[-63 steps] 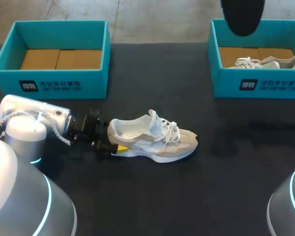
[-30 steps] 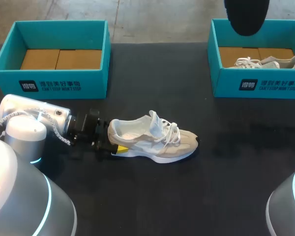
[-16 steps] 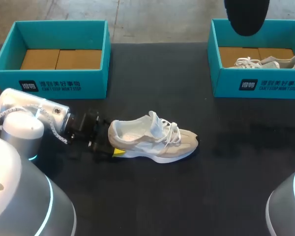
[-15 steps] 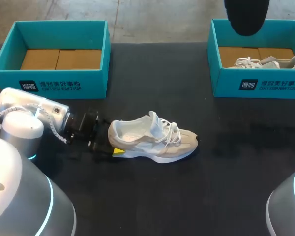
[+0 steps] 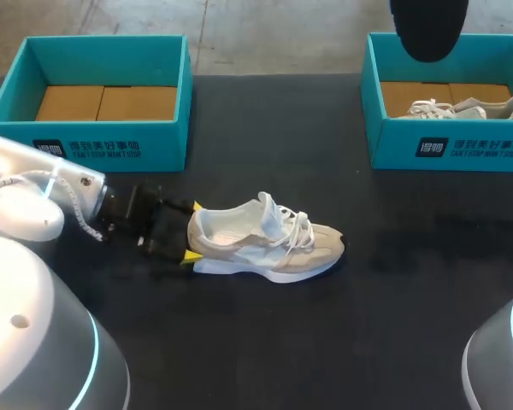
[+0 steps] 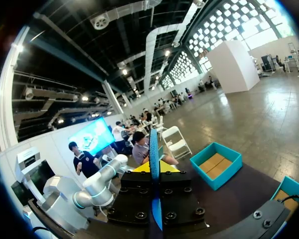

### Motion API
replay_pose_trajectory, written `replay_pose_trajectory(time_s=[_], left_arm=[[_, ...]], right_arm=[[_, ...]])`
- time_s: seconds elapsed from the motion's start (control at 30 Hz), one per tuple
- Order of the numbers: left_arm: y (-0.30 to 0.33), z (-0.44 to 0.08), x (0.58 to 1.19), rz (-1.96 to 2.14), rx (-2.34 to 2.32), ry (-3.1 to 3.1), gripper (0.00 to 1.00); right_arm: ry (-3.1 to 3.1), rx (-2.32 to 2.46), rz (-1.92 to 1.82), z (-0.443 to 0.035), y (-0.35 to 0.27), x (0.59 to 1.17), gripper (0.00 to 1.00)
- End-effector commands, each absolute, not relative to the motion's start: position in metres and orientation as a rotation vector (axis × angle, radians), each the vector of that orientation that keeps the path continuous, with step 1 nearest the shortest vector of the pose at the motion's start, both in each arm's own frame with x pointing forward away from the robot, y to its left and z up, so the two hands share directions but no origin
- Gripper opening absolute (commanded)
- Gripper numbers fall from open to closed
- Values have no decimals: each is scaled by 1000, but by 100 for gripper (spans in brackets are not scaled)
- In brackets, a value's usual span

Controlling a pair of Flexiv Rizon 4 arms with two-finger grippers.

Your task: Take the shoe out of the shoebox, open the shoe tongue, remove and reinsert the insole, then place the shoe into the shoebox

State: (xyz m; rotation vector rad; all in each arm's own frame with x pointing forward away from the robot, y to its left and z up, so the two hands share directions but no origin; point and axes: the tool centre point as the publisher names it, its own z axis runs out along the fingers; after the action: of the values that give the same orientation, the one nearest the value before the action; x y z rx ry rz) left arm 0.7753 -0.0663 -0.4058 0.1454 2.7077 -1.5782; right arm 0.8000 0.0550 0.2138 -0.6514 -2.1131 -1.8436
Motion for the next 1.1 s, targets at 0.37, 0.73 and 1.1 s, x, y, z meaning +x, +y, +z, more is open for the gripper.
replay_pose_trajectory(time_s=[0.37, 0.73, 1.1], left_arm=[[-28, -375, 759, -1335, 114, 2843, 100], [-20, -356, 751, -1048, 157, 2972, 100], [-16, -332, 752, -749, 200, 3081, 100]], right_arm=[[-2116, -655, -1839, 215, 56, 800, 0], [-2116, -655, -1839, 215, 56, 800, 0], [-2116, -655, -1839, 215, 56, 800, 0]])
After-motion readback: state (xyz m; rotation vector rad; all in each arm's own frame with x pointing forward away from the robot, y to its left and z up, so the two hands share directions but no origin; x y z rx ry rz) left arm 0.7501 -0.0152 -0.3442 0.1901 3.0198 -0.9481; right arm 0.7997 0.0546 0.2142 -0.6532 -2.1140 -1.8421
